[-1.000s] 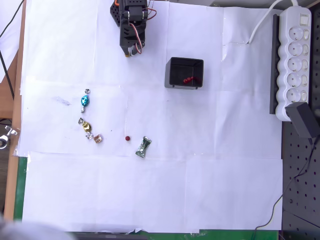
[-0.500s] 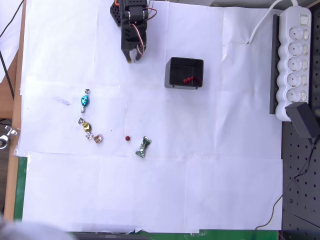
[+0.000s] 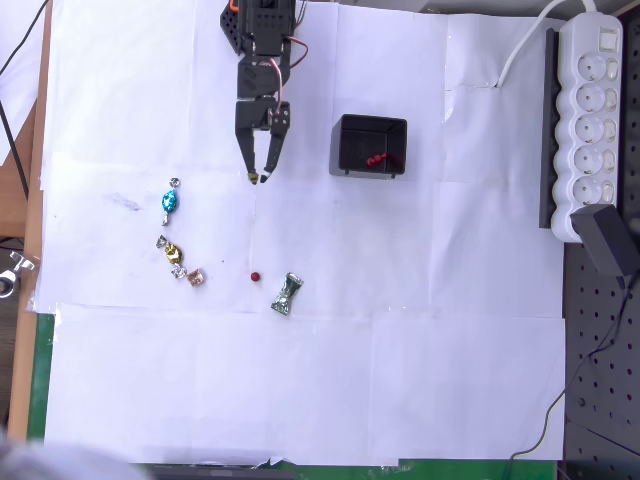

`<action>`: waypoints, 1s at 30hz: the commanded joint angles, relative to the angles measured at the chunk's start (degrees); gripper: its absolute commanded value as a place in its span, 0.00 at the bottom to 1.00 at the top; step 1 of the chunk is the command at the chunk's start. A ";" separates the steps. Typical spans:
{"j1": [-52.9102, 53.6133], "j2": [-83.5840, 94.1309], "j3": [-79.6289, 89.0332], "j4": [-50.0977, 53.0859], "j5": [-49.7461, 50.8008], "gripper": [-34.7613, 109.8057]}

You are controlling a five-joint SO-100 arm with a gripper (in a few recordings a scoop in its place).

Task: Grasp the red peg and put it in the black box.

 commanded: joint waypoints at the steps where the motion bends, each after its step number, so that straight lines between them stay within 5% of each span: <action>1: 1.67 10.11 8.96 1.49 -1.58 0.24; 4: 2.37 18.54 19.34 8.00 -2.11 0.24; 24: 1.41 56.07 52.47 5.54 -5.01 0.24; 30: 0.44 63.81 53.00 -8.35 -5.98 0.25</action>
